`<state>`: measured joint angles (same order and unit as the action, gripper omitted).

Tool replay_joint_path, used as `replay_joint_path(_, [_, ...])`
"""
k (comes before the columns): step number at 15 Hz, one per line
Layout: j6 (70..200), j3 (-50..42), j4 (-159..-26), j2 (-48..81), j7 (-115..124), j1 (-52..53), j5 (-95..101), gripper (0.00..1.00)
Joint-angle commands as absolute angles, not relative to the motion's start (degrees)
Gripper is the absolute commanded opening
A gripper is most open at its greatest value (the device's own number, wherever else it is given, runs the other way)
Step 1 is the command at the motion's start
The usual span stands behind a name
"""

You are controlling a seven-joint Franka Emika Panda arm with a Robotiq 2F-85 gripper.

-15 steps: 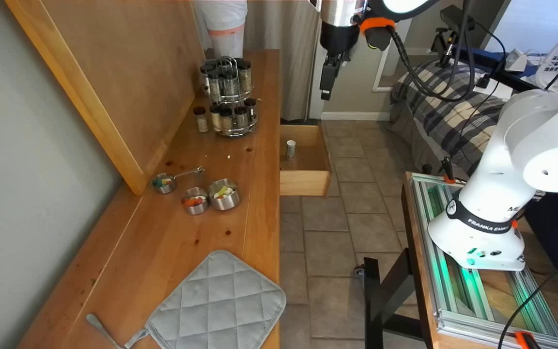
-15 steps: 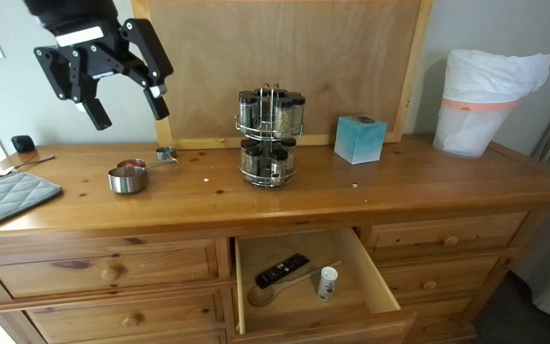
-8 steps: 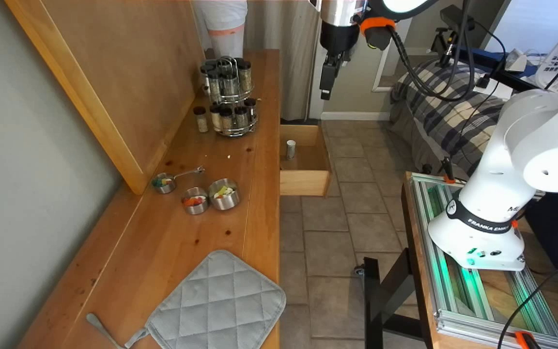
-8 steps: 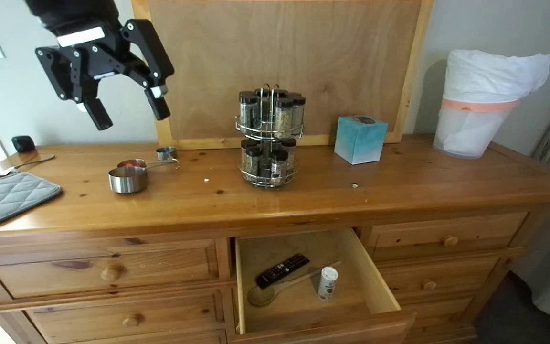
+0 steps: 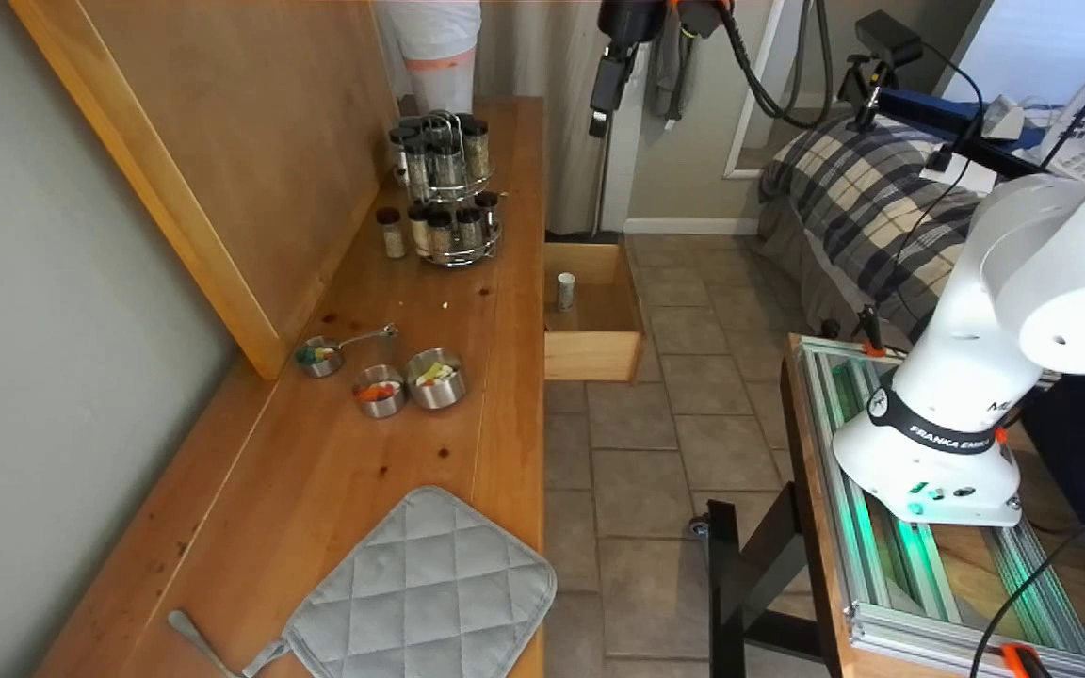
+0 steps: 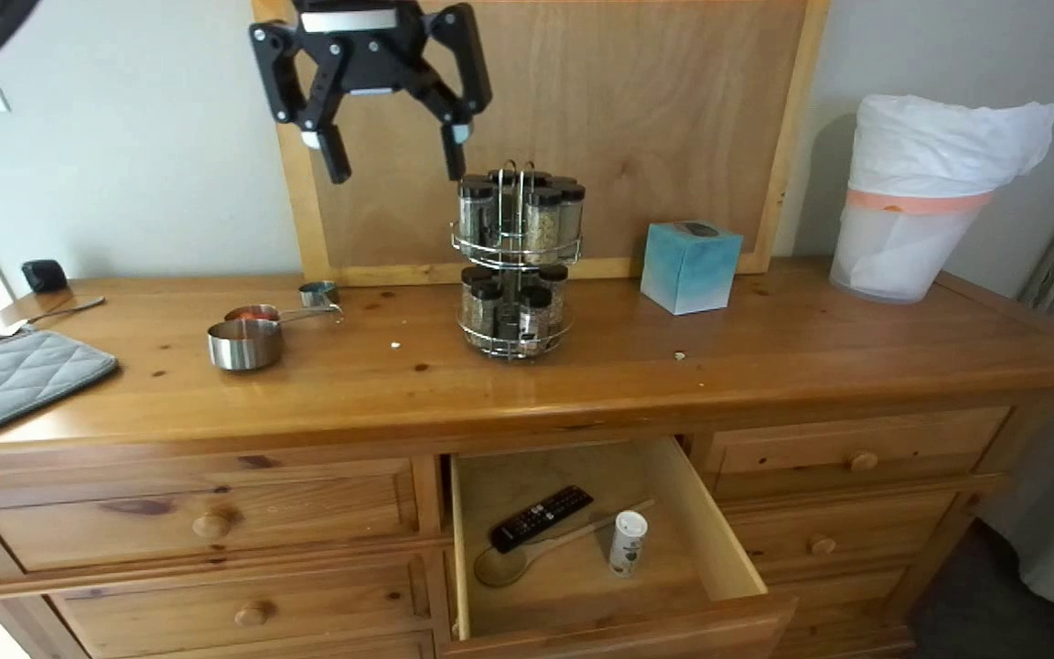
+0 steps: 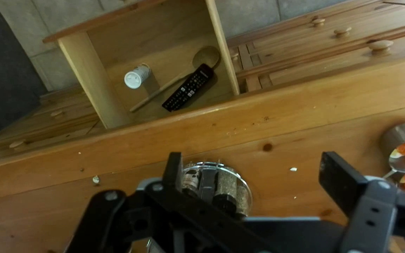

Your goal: Remove one container from the salt rack and put it on the table

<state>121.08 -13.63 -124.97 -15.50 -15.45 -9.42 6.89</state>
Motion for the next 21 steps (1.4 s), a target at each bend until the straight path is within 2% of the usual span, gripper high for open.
replay_joint_path(1, [123.65, -16.79, -114.88, -6.00, -22.24, -9.14, -0.18, 1.00])
replay_joint_path(6, [134.72, -16.66, -111.06, 2.99, -29.03, -10.57, -10.92, 1.00])
replay_joint_path(7, [135.29, -16.42, -110.05, 4.92, -29.00, -11.33, -13.70, 1.00])
replay_joint_path(8, [134.03, -15.41, -113.41, 0.70, -26.59, -11.29, -8.92, 1.00])
replay_joint_path(17, [135.38, -14.97, -110.65, 4.74, -27.31, -12.54, -11.58, 1.00])
replay_joint_path(21, [139.63, -14.05, -110.19, 7.64, -27.90, -13.54, -13.18, 1.00])
